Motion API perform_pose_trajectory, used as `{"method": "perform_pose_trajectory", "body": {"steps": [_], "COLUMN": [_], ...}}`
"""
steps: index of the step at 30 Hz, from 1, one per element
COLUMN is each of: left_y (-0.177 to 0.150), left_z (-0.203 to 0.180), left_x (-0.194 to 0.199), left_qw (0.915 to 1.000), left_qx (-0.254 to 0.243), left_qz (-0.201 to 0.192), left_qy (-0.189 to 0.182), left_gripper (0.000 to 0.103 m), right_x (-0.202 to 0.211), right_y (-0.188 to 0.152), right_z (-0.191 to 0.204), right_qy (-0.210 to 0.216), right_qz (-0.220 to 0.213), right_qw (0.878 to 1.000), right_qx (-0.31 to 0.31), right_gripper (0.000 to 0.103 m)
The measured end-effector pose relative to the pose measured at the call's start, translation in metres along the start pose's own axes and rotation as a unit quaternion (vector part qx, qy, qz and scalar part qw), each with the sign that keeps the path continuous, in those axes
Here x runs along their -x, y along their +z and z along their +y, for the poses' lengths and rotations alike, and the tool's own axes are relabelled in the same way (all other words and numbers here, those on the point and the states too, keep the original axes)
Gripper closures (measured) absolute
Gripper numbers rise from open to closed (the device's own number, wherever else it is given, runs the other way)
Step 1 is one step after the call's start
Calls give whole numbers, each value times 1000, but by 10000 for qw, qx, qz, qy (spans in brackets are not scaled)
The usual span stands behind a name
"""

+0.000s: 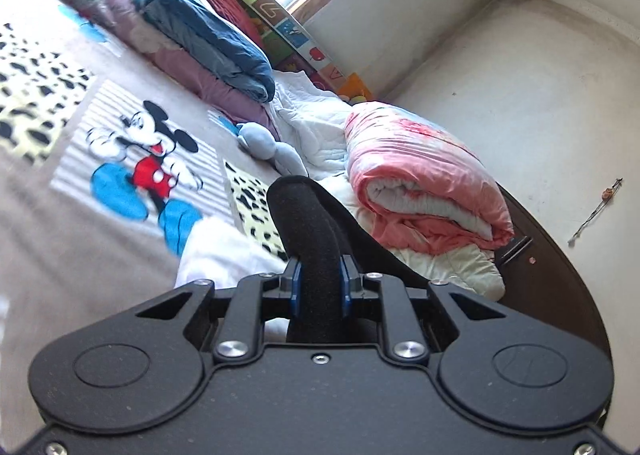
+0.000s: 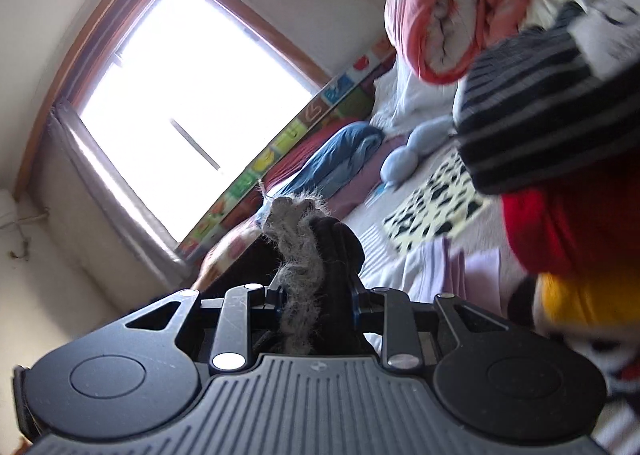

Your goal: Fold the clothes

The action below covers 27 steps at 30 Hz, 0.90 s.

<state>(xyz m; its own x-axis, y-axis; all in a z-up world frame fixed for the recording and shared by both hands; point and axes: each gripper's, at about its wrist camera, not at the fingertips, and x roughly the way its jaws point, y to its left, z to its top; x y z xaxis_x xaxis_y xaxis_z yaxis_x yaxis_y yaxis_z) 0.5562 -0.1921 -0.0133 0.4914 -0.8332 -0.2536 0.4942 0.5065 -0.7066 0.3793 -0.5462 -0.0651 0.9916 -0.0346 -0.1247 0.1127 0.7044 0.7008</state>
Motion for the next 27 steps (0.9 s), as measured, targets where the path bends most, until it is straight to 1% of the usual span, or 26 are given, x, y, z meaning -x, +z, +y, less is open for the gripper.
{"method": "perform_pose_trajectory", "body": {"steps": [4,6,10,12,13,14,15,16,17,19,20,21,22,23,24,25,26,27], "left_y": [14,16,14,9,5,0,-6,-12,-15,-17,-16,-15,-14,-14,-14,-14,-15,-17], "left_z": [17,24,35,39,38,35,29,20,12,1,-3,-7,-10,-12,-15,-18,-19,-19], "left_x": [-34,-48,-72,-82,-88,-94,-98,-97,-92,-78,-72,-70,-71,-74,-79,-84,-90,-98], "left_qw": [9999,9998,9995,9991,9975,9929,9856,9781,9746,9719,9706,9690,9668,9642,9611,9579,9548,9527], "left_qx": [27,40,103,33,-181,-491,-917,-1404,-1686,-1939,-2045,-2140,-2231,-2341,-2468,-2595,-2714,-2798], "left_qz": [120,169,290,378,483,632,710,649,512,193,19,-76,-119,-133,-116,-99,-57,12], "left_qy": [5,12,63,207,478,879,1228,1389,1385,1323,1268,1230,1237,1237,1231,1224,1211,1189], "left_gripper": [87,87,87,87,86,82,80,80,77,77,77,77,77,77,77,77,77,77], "right_x": [-35,-48,-64,-70,-73,-76,-79,-82,-80,-63,-53,-42,-36,-32,-33,-39,-49,-62], "right_y": [5,6,0,-6,-9,-12,-15,-18,-21,-24,-25,-26,-26,-26,-25,-23,-20,-15], "right_z": [-5,-13,-33,-36,-37,-38,-38,-39,-36,-20,-11,-2,8,17,28,38,44,48], "right_qy": [-230,-317,-568,-824,-971,-1117,-1263,-1409,-1498,-1507,-1501,-1463,-1322,-1102,-905,-736,-608,-524], "right_qz": [-151,-172,-158,-53,13,79,146,212,196,-121,-322,-574,-768,-870,-887,-796,-659,-489], "right_qw": [9991,9986,9978,9954,9935,9912,9886,9855,9825,9772,9732,9677,9628,9585,9517,9437,9400,9396], "right_qx": [334,395,319,478,590,701,812,922,1091,1489,1714,1973,2228,2482,2796,3125,3292,3347], "right_gripper": [73,73,73,73,72,67,61,59,57,54,54,51,51,52,52,52,55,58]}}
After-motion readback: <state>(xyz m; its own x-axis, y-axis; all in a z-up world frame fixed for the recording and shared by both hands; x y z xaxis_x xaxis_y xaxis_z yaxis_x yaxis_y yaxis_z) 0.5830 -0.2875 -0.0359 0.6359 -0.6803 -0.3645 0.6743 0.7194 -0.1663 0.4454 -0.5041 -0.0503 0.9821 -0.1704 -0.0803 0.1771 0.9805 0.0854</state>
